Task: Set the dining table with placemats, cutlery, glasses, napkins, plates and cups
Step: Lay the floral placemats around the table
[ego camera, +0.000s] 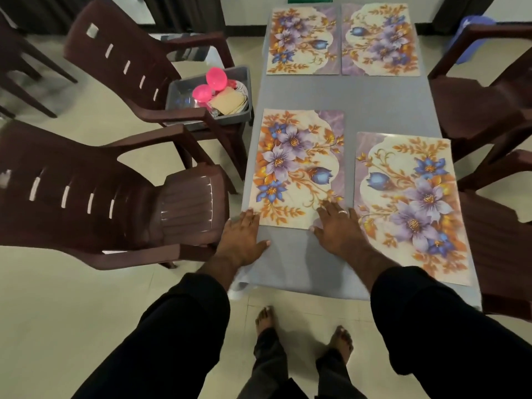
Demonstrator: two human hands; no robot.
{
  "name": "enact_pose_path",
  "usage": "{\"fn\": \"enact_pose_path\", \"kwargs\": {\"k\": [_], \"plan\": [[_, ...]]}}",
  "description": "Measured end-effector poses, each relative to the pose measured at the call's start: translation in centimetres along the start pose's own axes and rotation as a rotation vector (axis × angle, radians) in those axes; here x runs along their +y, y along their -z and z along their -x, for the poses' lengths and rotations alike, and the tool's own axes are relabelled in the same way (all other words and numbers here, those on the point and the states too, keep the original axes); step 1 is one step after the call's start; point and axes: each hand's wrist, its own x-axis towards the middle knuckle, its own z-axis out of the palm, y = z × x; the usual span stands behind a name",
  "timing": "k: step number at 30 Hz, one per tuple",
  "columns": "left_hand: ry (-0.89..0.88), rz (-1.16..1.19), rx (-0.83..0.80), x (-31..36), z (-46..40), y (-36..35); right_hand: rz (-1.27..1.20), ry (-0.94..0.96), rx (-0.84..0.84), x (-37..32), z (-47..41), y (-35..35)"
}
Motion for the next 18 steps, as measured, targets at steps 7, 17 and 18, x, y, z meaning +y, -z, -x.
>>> {"fn": "enact_pose_path", "kwargs": {"k": [7, 17, 18], "plan": [[-0.060, 0.117, 0.201, -3.3, -5.1, 2.8, -0.034, -0.048, 0.083, 0.1, -4.8, 2.1], [-0.045, 0.094, 0.050, -3.7, -5.2, 2.2, -0.053, -0.034, -0.036, 1.0, -5.4, 2.6], [-0.041, 0.099, 0.044, -3.7, -4.9, 2.0, -0.050, -0.029, -0.040, 1.0, -5.0, 2.7]]}}
